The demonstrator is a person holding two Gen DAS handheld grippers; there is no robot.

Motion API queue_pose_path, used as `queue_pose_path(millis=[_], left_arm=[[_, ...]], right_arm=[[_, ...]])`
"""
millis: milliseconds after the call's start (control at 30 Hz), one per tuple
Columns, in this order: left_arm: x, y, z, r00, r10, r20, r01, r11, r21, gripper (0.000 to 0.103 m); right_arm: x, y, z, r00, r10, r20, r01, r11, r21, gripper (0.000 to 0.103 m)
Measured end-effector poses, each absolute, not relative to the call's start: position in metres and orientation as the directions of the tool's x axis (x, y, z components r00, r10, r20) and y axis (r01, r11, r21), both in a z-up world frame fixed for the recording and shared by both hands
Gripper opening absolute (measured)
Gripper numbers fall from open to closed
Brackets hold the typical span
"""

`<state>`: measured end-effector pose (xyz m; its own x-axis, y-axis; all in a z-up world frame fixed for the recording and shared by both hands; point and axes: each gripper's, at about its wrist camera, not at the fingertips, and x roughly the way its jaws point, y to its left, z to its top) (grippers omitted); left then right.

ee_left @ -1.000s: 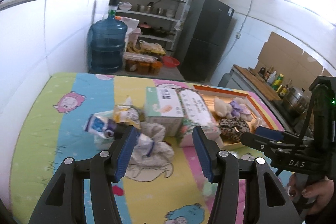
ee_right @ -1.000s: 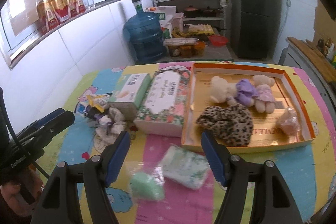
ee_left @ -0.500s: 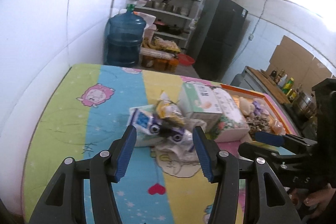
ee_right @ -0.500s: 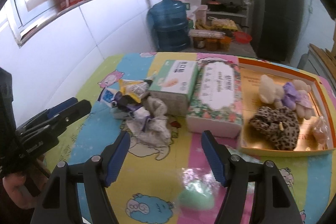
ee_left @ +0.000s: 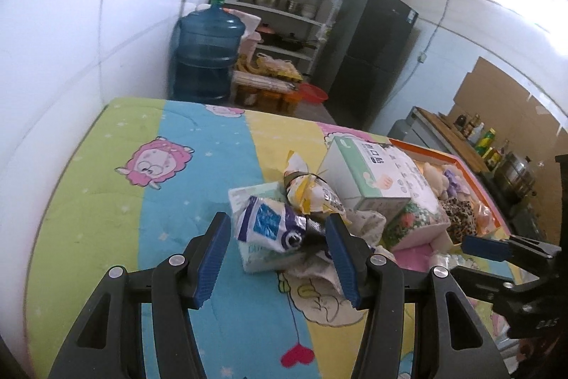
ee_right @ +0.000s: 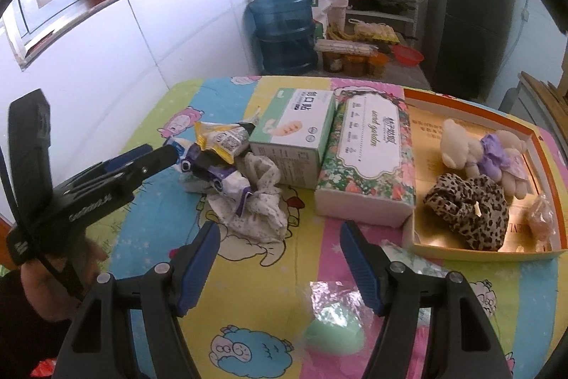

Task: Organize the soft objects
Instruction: 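Close the left tool on the blue-and-white snack packet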

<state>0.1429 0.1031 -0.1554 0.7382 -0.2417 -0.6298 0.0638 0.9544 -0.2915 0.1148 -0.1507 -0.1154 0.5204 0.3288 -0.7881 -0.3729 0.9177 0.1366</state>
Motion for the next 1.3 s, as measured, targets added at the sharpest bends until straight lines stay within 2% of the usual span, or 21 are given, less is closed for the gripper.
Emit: queue_pose_path(millis=[300,600,633,667,833,1033,1300], left_arm=[[0.168,0.108,-0.176,0.699,-0.354,-0.622,0.166,0.925,-0.34,0.057],[0.178,0.106,-0.185,0.684,-0.379,-0.623,0.178,0.915,-0.362,0.057],[0.178,0.106,-0.185,0.687,-0.38,-0.619,0.179,0.914,-0.363,0.049],[0.177,0.106,-0.184,0.692,-0.384,-0.612,0.181,0.912,-0.367,0.033],[0.17,0.109,-0.179,0.706,-0.386,-0.593,0.18,0.909,-0.377,0.015],[0.155,0.116,-0.173,0.718,-0.392,-0.576,0.168,0.9,-0.402,0.007],[0.119,0.124,-0.143,0.76,-0.385,-0.524,0.183,0.9,-0.395,0.004]], right_arm=[[0.112,-0.155,-0.116,0.511,0.307,-0.803,-0.359,0.925,0.126,0.07],[0.114,-0.153,-0.12,0.5,0.299,-0.813,-0.356,0.927,0.122,0.07],[0.114,-0.153,-0.12,0.499,0.298,-0.814,-0.356,0.927,0.122,0.07],[0.114,-0.153,-0.121,0.497,0.298,-0.815,-0.355,0.927,0.122,0.07],[0.115,-0.153,-0.123,0.492,0.3,-0.817,-0.352,0.927,0.128,0.07],[0.117,-0.15,-0.124,0.486,0.314,-0.815,-0.361,0.922,0.14,0.07],[0.125,-0.134,-0.125,0.481,0.355,-0.802,-0.412,0.899,0.151,0.07]])
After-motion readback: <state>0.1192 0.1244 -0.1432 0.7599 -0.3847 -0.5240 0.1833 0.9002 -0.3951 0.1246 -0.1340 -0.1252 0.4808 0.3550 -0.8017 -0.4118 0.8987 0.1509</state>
